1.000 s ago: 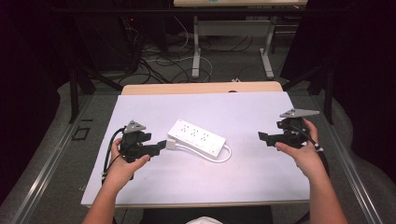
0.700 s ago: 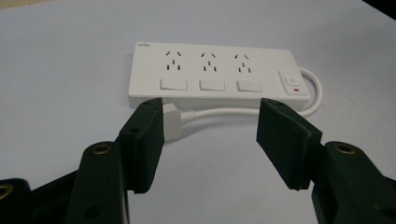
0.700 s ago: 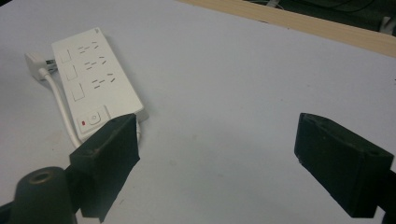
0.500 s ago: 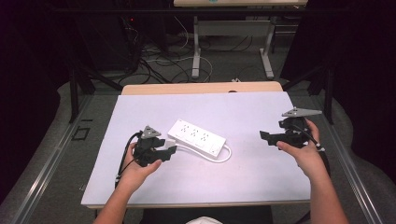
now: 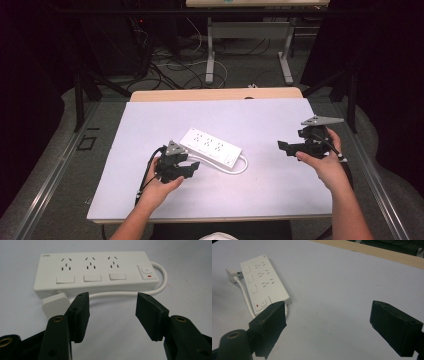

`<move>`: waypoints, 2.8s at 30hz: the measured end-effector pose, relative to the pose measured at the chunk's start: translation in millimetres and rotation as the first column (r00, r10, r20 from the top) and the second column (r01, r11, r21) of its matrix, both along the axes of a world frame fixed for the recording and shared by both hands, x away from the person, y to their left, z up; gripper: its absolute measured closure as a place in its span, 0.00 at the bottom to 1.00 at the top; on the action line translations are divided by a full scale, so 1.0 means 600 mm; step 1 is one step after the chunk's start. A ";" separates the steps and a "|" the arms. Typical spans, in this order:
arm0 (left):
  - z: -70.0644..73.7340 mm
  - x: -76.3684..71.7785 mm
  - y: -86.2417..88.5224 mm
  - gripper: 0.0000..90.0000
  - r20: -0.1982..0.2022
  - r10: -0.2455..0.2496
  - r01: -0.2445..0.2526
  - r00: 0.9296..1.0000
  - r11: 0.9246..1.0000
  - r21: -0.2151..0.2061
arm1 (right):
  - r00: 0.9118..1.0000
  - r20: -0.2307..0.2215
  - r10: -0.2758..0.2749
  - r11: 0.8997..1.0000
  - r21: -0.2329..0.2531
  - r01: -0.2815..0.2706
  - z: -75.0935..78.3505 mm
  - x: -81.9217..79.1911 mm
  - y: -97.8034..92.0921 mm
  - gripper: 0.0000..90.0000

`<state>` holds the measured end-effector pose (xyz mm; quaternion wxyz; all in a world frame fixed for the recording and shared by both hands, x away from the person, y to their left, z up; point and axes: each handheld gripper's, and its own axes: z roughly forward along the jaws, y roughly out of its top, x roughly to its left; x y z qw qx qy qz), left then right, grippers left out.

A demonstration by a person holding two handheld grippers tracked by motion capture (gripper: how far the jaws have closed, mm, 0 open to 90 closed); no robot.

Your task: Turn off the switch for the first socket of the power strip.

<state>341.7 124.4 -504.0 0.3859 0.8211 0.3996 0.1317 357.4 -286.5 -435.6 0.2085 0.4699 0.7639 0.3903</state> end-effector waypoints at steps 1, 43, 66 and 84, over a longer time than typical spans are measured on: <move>-0.003 0.000 -0.002 0.50 0.003 0.001 -0.001 1.000 1.000 0.007 | 1.000 -0.001 -0.001 1.000 0.001 0.001 0.000 0.000 0.000 0.14; -0.031 0.047 -0.097 1.00 -0.057 0.018 -0.015 0.998 0.998 0.055 | 1.000 -0.016 -0.005 1.000 0.002 0.005 -0.008 0.002 0.002 0.14; -0.023 0.102 -0.107 1.00 -0.098 0.090 -0.087 0.991 0.996 0.036 | 1.000 -0.015 -0.005 1.000 -0.002 0.005 -0.011 0.002 0.004 0.14; -0.036 0.119 -0.113 1.00 -0.138 0.108 -0.102 0.985 0.993 0.053 | 1.000 -0.026 0.005 1.000 0.003 -0.005 -0.013 0.003 0.005 0.14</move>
